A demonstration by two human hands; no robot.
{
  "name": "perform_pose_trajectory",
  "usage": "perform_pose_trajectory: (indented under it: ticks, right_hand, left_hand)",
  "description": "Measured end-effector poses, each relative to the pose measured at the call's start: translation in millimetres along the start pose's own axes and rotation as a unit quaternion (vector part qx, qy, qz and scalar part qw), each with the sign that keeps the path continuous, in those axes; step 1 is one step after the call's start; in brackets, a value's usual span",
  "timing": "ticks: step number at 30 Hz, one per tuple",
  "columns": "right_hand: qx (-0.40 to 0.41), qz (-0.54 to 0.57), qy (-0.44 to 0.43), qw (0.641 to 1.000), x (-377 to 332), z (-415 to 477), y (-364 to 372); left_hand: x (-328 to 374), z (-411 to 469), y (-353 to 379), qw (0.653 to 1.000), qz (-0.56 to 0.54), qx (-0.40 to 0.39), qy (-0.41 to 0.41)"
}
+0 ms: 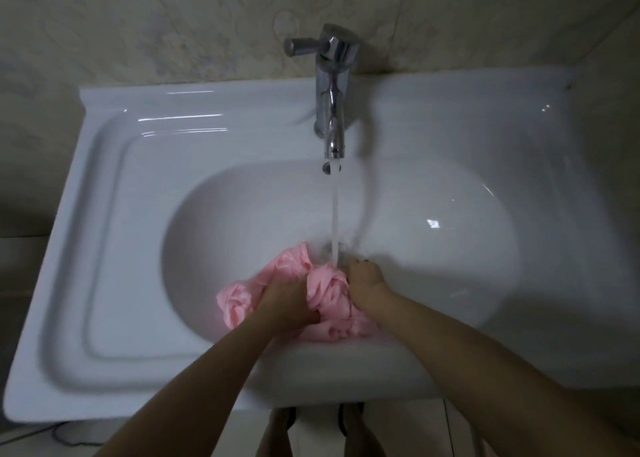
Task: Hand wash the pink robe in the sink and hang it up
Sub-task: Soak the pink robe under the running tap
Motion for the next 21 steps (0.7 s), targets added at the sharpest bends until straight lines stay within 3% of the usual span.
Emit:
perform_pose_trajectory:
  ticks: [3,6,8,10,11,13,15,16,18,21]
  right_hand:
    - [-0.023,0.104,-0.002,0.994,15.2,-3.7,-15.1]
    - [0.064,0.255,0.066,0.962,46.8,-15.1,-46.9]
    - [0.146,0.275,0.040,0.950,48.0,-34.6,-73.9]
    - [0.112,0.261,-0.070,0.956,24.4,-54.6,-86.2]
    - [0.050,0.237,-0.125,0.962,8.0,-63.9,-79.6]
    - [-0.087,0.160,-0.177,0.967,-13.1,-72.9,-44.4]
    - [-0.138,0.074,-0.164,0.974,-15.5,-63.0,-9.3]
    - [-0.139,0.051,-0.146,0.978,-14.3,-53.1,1.6]
    - [-0.121,0.045,-0.104,0.986,-15.4,-33.1,11.9]
    - [-0.062,0.043,-0.053,0.996,-22.6,-7.0,14.0]
  left_hand:
    - [-14.8,-6.8,-4.0,0.994,-0.054,0.011,-0.095]
    - [-53.1,-19.9,-20.7,0.935,-0.206,0.117,-0.263]
    - [-70.6,-29.3,-58.5,0.908,-0.153,0.255,-0.294]
    - [-62.5,-27.0,-95.1,0.922,-0.033,0.313,-0.226]
    - [-56.3,-17.6,-98.2,0.945,-0.024,0.279,-0.169]
    - [-46.6,1.8,-60.0,0.992,-0.048,0.055,-0.106]
    - [-42.4,-4.3,-9.6,0.984,0.036,-0.146,-0.095]
    - [-43.4,-7.6,6.2,0.976,0.074,-0.182,-0.097]
    - [-47.7,-8.5,21.8,0.974,0.085,-0.179,-0.113]
    - [-51.2,1.9,17.8,0.985,0.104,-0.081,-0.109]
Point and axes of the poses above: each hand's wrist, its own z-axis towards the middle knuckle, its own y-axis out of the palm, x = y × z, the point moved 9 cm from there along z, towards the middle knuckle, and after that the axes turned 5 degrees about y, right-handed, at the moved point
